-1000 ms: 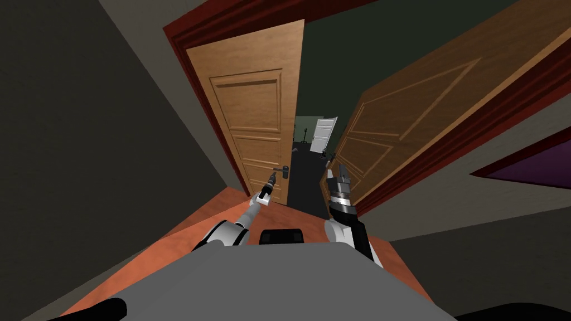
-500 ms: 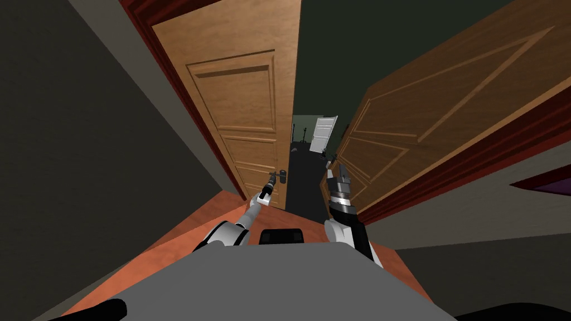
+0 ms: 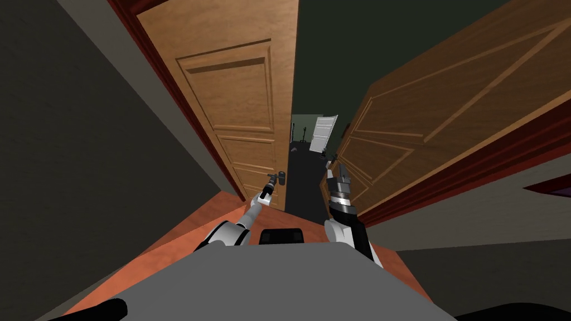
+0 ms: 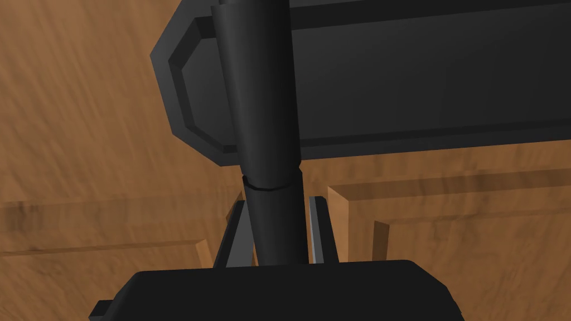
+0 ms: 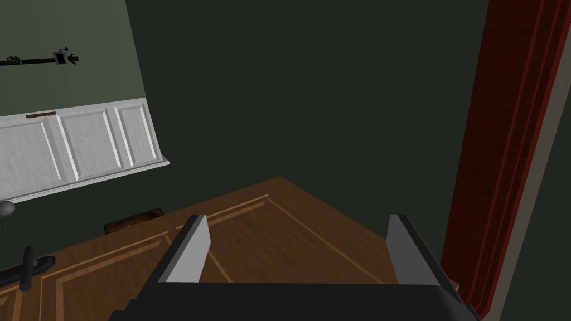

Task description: Push the door open

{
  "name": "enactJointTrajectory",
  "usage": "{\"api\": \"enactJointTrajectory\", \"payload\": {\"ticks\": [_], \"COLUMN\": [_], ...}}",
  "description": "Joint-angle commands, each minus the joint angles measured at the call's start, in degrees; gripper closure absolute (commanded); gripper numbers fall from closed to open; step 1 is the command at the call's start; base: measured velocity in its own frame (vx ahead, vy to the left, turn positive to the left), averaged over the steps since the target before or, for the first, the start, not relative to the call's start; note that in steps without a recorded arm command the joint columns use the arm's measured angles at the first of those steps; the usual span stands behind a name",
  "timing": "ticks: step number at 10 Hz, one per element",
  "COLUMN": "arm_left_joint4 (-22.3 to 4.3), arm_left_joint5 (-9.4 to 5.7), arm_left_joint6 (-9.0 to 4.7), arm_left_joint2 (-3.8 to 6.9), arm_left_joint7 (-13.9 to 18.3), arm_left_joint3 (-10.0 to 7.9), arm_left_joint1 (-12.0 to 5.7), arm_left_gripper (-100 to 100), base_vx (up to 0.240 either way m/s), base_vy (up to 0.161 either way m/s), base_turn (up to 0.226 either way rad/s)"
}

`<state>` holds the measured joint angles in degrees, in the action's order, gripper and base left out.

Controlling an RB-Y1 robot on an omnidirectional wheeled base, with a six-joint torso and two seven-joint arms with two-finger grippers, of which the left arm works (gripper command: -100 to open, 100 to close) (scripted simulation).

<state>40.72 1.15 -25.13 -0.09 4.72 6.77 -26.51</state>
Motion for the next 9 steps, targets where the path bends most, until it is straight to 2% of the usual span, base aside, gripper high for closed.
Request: {"api": "enactJointTrajectory", "payload": {"ticks": [1, 3, 4, 9], "arm_left_joint4": [0.0, 0.0, -0.2, -0.2], "arm_left_joint5": [0.02, 0.02, -0.14, -0.74], "arm_left_joint6": [0.02, 0.02, 0.10, 0.11], "arm_left_joint2": [0.02, 0.02, 0.46, 1.94], "arm_left_joint7": [0.0, 0.0, -0.2, -0.9], "arm_left_joint3": [0.02, 0.02, -0.51, -2.70], "arm_left_joint1": [0.10, 0.10, 0.20, 0.27], "arm_left_gripper": [100, 100, 100, 100], "base_vx": [-0.016, -0.005, 0.082, 0.163], "base_vy": [0.006, 0.001, -0.026, -0.109], "base_turn": [0.000, 0.001, 0.016, 0.046]}}
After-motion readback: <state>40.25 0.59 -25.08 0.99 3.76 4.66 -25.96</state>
